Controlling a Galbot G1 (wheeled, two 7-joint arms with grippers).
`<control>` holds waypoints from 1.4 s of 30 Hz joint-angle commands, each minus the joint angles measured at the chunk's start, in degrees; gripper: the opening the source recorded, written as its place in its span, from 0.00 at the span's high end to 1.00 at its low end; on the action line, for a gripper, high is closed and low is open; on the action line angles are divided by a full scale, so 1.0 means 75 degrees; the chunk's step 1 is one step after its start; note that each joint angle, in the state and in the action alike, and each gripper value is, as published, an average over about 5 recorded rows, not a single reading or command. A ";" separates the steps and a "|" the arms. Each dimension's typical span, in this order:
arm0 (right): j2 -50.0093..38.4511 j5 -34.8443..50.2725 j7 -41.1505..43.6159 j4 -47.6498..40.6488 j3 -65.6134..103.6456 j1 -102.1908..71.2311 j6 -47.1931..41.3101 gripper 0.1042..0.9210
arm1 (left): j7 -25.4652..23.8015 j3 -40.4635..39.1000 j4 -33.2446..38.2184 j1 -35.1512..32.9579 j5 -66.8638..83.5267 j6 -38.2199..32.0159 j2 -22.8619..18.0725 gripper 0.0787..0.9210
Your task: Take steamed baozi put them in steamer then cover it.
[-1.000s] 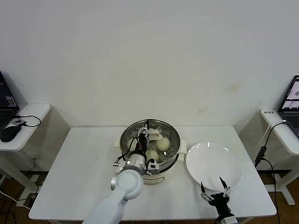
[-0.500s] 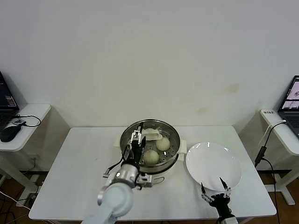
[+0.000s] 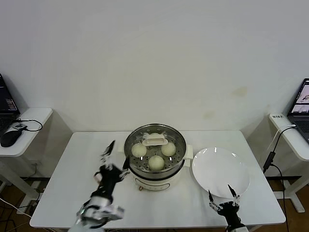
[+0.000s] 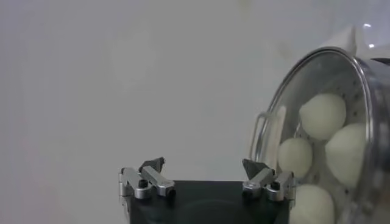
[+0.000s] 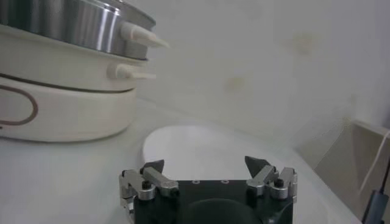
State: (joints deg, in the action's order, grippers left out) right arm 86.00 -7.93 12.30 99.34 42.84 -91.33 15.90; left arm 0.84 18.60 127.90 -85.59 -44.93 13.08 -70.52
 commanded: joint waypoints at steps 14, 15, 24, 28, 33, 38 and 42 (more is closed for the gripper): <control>-0.0563 0.0753 0.0103 0.0781 -0.0312 -0.0959 -0.0112 0.12 | 0.1463 0.2220 -0.1480 -0.2662 0.8716 -0.3685 -0.0342 0.12; -0.0571 0.0731 0.0112 0.0811 -0.0326 -0.0984 -0.0139 0.12 | 0.1464 0.2228 -0.1543 -0.2577 0.8703 -0.3679 -0.0375 0.12; -0.0543 0.0673 0.0146 0.1014 -0.0425 -0.1072 -0.0212 0.12 | 0.1217 0.2193 -0.1829 -0.2068 0.8702 -0.3649 -0.0486 0.12; -0.0480 0.0669 0.0151 0.1035 -0.0494 -0.1042 -0.0225 0.12 | 0.1104 0.2136 -0.1840 -0.2012 0.8608 -0.3560 -0.0482 0.12; -0.0428 0.0654 0.0183 0.1145 -0.0551 -0.1075 -0.0309 0.12 | 0.0993 0.2090 -0.1908 -0.2008 0.8380 -0.3569 -0.0509 0.12; -0.0416 0.0571 0.0254 0.1245 -0.0498 -0.1146 -0.0439 0.12 | 0.0949 0.2102 -0.1984 -0.1943 0.8147 -0.3657 -0.0585 0.12; -0.0426 0.0569 0.0270 0.1286 -0.0481 -0.1193 -0.0438 0.12 | 0.0901 0.2105 -0.1977 -0.1967 0.8143 -0.3667 -0.0591 0.12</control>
State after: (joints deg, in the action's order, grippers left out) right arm 82.89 -3.40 13.98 108.06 39.17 -99.57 13.27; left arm 8.15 34.07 113.81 -100.42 16.53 -13.51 -74.62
